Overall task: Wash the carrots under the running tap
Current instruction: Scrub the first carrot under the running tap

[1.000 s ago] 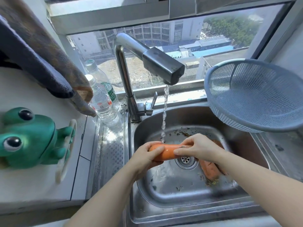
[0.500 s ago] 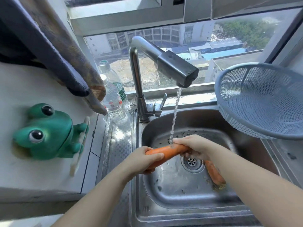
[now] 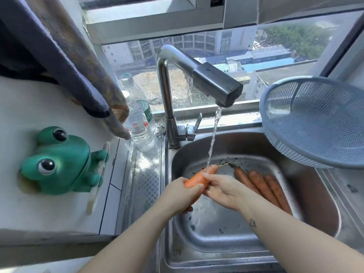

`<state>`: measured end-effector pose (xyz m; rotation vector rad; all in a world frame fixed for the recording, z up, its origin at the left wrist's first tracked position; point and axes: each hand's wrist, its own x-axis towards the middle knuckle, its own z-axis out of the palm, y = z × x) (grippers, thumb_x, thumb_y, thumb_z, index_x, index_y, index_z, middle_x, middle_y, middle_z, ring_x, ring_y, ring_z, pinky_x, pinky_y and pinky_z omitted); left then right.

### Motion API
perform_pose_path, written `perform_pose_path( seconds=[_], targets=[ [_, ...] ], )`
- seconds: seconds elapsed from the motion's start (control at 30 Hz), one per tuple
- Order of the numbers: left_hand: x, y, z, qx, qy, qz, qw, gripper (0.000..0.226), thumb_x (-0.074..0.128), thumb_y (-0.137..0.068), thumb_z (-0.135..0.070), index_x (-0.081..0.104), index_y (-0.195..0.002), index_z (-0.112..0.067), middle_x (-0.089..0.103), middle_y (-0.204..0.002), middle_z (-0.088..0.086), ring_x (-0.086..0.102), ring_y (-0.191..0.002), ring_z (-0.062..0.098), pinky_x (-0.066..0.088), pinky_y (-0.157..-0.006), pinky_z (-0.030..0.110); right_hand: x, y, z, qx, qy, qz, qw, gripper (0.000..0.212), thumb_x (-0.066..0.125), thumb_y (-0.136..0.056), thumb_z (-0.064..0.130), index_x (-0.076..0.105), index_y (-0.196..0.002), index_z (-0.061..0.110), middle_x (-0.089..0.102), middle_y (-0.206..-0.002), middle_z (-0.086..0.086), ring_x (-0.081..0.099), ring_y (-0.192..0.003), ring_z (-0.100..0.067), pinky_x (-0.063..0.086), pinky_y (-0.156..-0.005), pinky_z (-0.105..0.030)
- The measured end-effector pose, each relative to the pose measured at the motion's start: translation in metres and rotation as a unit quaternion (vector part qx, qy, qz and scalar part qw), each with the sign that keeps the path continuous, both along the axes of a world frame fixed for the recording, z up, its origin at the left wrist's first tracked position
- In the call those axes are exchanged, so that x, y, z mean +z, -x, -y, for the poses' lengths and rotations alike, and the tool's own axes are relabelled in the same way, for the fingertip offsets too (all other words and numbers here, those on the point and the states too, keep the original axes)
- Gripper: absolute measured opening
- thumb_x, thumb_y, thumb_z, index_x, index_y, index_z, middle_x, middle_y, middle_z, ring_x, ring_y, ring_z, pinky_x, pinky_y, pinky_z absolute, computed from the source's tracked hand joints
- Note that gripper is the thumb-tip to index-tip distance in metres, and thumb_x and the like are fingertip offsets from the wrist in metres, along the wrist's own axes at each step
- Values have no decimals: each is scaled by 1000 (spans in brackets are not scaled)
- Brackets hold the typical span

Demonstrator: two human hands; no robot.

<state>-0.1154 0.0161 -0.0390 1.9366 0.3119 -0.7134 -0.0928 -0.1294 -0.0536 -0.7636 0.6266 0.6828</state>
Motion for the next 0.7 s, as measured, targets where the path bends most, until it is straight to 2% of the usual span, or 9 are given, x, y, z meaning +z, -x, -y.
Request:
perform_pose_path(
  seconds=[0.07, 0.17, 0.27, 0.37, 0.47, 0.57, 0.63, 0.7],
  targets=[
    [2, 0, 0, -1, 9, -3, 1000, 41, 60, -77, -43, 56, -98, -9, 52, -64, -1, 47, -39, 9, 38, -43, 21, 1, 0, 6, 10, -9, 3, 1000, 19, 43, -100, 7, 56, -102, -7, 61, -106, -25, 61, -95, -31, 50, -77, -40],
    [1, 1, 2, -12, 15, 0, 1000, 31, 60, -84, -39, 55, -94, -10, 49, -64, -1, 45, -37, 9, 36, -42, 20, -2, 0, 0, -18, 32, -10, 999, 19, 49, -99, 15, 55, -102, -2, 61, -100, -22, 62, -90, -30, 51, -72, -38],
    [-1, 2, 2, -22, 4, 8, 1000, 33, 60, -83, -41, 55, -96, -10, 48, -65, -2, 45, -38, 8, 37, -42, 20, -4, 0, -8, -34, 87, -10, 996, 15, 59, -94, 12, 54, -96, -2, 62, -95, -23, 64, -84, -30, 53, -67, -39],
    [-1, 5, 0, -32, -7, 15, 999, 33, 61, -84, -41, 56, -97, -10, 49, -65, -3, 46, -40, 6, 38, -43, 20, 0, 0, -4, 6, 83, 11, 996, 15, 62, -90, 2, 55, -100, -7, 63, -103, -28, 65, -89, -32, 56, -72, -40],
    [2, 7, 2, -18, -3, 12, 1000, 34, 60, -86, -41, 56, -103, -12, 52, -68, -2, 48, -40, 6, 39, -43, 20, -1, -3, 3, 16, 76, 8, 997, 20, 54, -97, 11, 56, -107, -6, 61, -107, -26, 64, -93, -32, 57, -70, -40],
    [5, 10, 4, -31, -36, 30, 998, 34, 60, -85, -43, 55, -106, -17, 58, -75, -1, 53, -44, 7, 42, -44, 19, -4, -6, -4, -10, 102, -13, 995, 25, 51, -99, 26, 53, -100, 1, 60, -100, -21, 62, -91, -32, 53, -77, -44],
    [6, 11, 4, -30, -45, 35, 998, 34, 60, -85, -42, 55, -107, -17, 59, -77, 0, 54, -46, 9, 42, -45, 20, -4, -5, -12, -25, 122, -14, 992, 21, 55, -97, 23, 50, -95, 2, 59, -95, -18, 61, -88, -30, 52, -83, -47],
    [7, 12, 4, -34, -54, 35, 997, 35, 60, -85, -42, 55, -109, -17, 59, -77, 0, 54, -49, 10, 43, -45, 21, -3, -3, -15, -16, 128, 3, 992, 22, 60, -94, 13, 50, -104, -4, 59, -99, -20, 62, -90, -30, 52, -87, -47]
  ],
)
